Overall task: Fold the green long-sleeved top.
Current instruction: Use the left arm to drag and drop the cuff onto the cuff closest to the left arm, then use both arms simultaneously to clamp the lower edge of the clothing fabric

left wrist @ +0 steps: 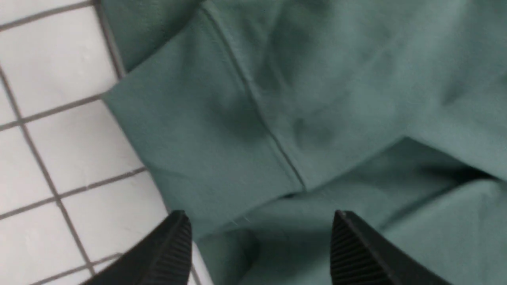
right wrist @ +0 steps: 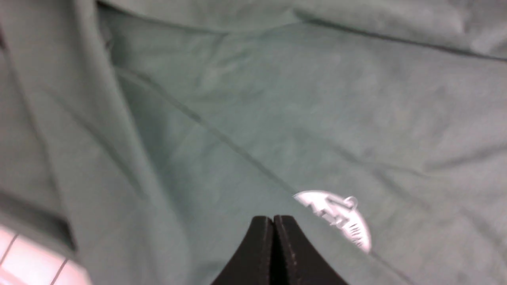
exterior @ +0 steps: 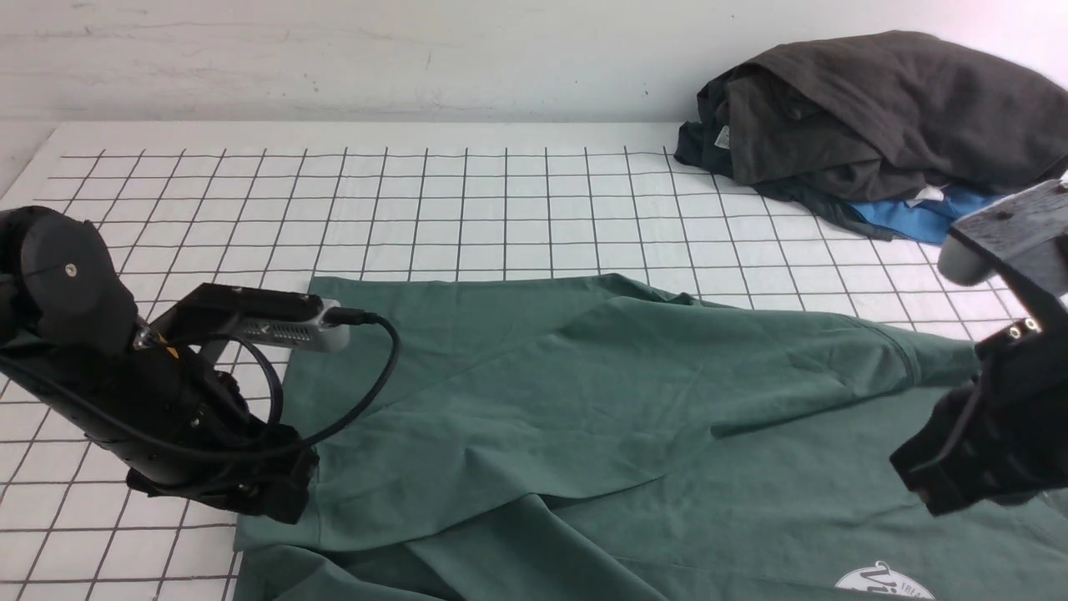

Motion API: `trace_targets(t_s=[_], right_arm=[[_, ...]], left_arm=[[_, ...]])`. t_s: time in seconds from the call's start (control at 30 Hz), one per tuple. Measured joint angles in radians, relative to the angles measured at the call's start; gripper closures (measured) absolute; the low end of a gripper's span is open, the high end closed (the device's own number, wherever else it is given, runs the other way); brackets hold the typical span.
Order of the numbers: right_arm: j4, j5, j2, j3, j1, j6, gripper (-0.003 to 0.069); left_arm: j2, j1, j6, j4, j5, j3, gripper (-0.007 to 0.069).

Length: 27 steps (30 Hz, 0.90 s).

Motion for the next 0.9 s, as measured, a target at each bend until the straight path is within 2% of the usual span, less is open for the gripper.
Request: trace_targets(t_s=[0.17, 0.3, 0.4, 0.5, 0.67, 0.7, 0.73, 0.9], right_arm=[[-0.006, 0.082, -0.031, 0.0, 0.054, 0.0, 0.0673], [-0.018, 0.091, -0.038, 0.0, 0.063, 0.0, 0.0673], [-0.018, 0.091, -0.039, 0.0, 0.063, 0.0, 0.0673], [-0.017, 0.084, -0.039, 0.0, 0.063, 0.0, 0.0673], [-0.01, 0.077, -0.039, 0.0, 0.063, 0.0, 0.0673], [-0.01, 0.077, -0.039, 0.0, 0.063, 0.0, 0.0673], [-0.008, 0.077, -0.039, 0.0, 0.063, 0.001, 0.0673], [-0.006, 0.085, -0.039, 0.0, 0.063, 0.001, 0.0673]], left_arm=[[-0.037, -0.121, 0.001, 0.034, 0.079, 0.031, 0.0148], [-0.013, -0.205, -0.088, 0.161, 0.029, 0.128, 0.0146], [0.005, -0.218, -0.176, 0.241, -0.031, 0.167, 0.0165], [0.021, -0.219, -0.242, 0.286, -0.062, 0.184, 0.0231], [0.033, -0.219, -0.269, 0.274, -0.043, 0.188, 0.0507], [0.033, -0.219, -0.269, 0.272, -0.04, 0.188, 0.0529], [0.033, -0.219, -0.256, 0.265, -0.023, 0.188, 0.0584], [0.029, -0.219, -0.24, 0.258, 0.068, 0.189, 0.0632]])
